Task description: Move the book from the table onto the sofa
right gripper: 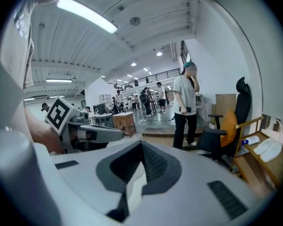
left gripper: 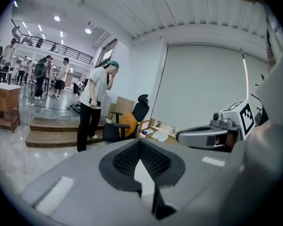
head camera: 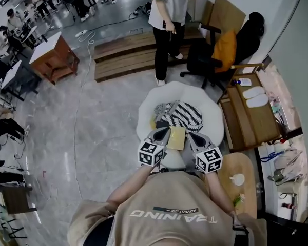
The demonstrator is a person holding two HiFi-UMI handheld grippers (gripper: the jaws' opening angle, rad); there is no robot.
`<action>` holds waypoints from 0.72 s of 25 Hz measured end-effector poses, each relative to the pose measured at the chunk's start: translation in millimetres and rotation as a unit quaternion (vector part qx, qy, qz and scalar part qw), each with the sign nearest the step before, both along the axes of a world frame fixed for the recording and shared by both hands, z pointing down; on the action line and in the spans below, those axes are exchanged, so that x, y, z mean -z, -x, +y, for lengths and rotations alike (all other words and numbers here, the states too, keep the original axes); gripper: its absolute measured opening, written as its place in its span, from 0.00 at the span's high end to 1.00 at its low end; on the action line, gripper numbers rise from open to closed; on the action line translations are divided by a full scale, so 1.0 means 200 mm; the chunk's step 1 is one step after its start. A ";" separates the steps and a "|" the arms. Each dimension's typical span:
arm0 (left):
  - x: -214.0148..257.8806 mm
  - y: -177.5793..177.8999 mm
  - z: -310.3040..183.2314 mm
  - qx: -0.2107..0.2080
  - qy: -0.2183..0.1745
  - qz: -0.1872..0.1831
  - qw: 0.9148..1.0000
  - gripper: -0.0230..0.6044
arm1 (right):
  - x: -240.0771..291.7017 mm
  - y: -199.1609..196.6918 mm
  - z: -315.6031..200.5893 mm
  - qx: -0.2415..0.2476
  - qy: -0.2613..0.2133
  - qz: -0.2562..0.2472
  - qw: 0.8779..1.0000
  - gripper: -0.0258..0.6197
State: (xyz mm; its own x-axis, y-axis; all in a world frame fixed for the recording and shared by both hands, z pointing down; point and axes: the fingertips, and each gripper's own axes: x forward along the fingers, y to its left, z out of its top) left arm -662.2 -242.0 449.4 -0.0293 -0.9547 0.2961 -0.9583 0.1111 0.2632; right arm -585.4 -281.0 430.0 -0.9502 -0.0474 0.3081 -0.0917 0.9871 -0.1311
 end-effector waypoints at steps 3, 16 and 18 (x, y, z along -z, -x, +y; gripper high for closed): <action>0.03 -0.02 0.02 -0.005 -0.004 -0.007 1.000 0.95 | 0.03 -0.02 0.02 -0.007 0.002 -0.009 1.000 0.95; 0.05 -0.02 0.02 -0.039 -0.011 -0.018 0.999 0.95 | 0.06 0.01 0.06 -0.022 0.000 -0.025 0.999 0.95; 0.05 -0.02 0.01 -0.040 -0.016 -0.019 0.999 0.95 | 0.06 0.01 0.06 -0.018 -0.004 -0.026 0.999 0.95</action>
